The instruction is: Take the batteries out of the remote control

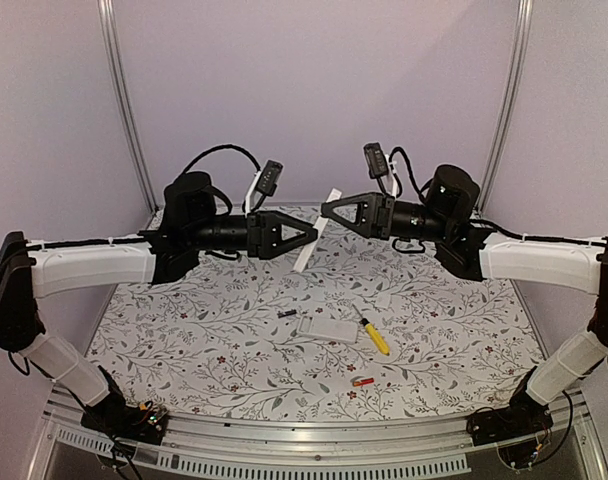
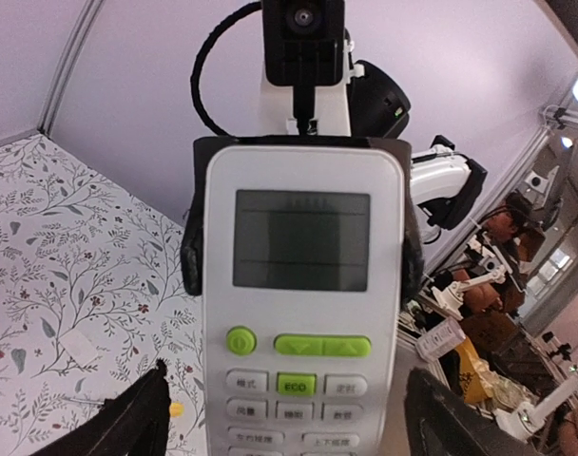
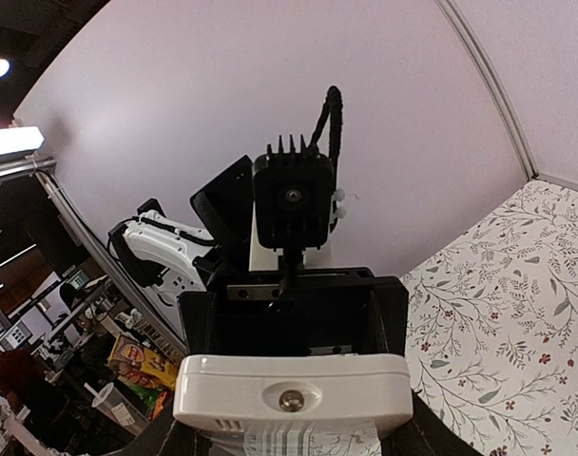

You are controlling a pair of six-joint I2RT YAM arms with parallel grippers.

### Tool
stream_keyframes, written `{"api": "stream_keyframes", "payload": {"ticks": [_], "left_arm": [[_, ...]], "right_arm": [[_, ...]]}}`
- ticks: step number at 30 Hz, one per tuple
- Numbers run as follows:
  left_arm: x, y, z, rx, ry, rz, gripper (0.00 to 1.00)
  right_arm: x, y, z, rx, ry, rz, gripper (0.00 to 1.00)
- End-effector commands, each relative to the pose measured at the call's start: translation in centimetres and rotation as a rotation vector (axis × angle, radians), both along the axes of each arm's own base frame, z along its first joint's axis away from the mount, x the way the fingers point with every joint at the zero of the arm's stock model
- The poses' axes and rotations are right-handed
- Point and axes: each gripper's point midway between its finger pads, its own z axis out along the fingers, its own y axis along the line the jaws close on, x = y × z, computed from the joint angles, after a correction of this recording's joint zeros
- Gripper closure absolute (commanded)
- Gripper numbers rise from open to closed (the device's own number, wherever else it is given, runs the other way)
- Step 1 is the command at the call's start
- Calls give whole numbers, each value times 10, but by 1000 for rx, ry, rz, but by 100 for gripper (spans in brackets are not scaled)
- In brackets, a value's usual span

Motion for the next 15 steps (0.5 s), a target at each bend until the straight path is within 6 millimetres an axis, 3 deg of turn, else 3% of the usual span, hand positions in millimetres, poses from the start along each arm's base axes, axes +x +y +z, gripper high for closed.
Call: {"api": "stream_keyframes", "payload": {"ticks": [1, 5, 8, 10, 15], "left_arm": [[17, 14, -7, 27, 42, 43, 14], [29, 39, -8, 82, 34, 105, 12], [56, 70, -11, 172, 35, 226, 11], [78, 100, -26, 284, 95, 333, 11], [129, 186, -40, 438, 152, 643, 10]], "right_arm": [[2, -10, 5, 21, -22, -21, 61], [12, -18, -16, -49, 22, -51, 61], [15, -17, -41, -165, 28, -66, 62], [14, -17, -61, -250, 28, -71, 62], [0, -11, -118, -503, 28, -96, 63]]}}
